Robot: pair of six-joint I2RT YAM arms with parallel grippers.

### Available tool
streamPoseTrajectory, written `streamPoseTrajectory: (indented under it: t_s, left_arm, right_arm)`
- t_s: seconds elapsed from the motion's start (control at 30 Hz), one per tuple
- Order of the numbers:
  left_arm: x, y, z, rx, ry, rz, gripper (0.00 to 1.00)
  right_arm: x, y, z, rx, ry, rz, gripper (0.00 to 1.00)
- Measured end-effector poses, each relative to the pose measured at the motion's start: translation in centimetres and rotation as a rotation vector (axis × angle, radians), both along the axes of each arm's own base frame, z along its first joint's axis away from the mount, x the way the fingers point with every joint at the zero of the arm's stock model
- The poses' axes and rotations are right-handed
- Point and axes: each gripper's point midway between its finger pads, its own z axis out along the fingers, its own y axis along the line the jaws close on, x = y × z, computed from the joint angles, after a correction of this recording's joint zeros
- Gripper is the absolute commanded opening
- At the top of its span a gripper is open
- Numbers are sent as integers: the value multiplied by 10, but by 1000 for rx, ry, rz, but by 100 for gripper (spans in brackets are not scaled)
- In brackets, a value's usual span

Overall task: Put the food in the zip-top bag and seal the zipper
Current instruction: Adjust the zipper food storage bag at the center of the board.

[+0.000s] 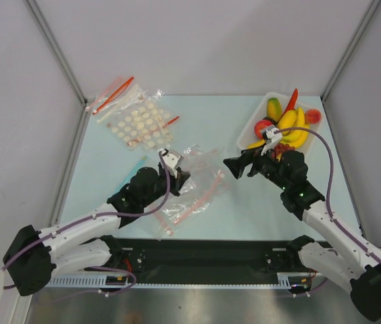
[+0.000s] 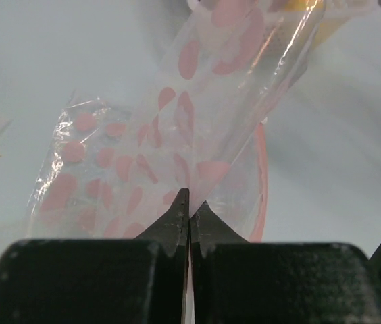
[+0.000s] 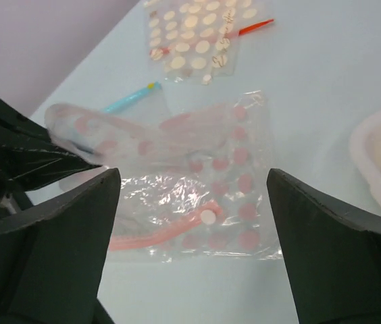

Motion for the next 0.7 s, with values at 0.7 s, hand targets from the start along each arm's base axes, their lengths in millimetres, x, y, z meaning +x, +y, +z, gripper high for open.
streamPoseTrajectory:
  t_s: [0.7]
  left_arm:
    - [-19, 44, 87, -475, -10, 120, 0]
  right_arm:
    - [-19, 43, -12, 127, 162, 262, 56]
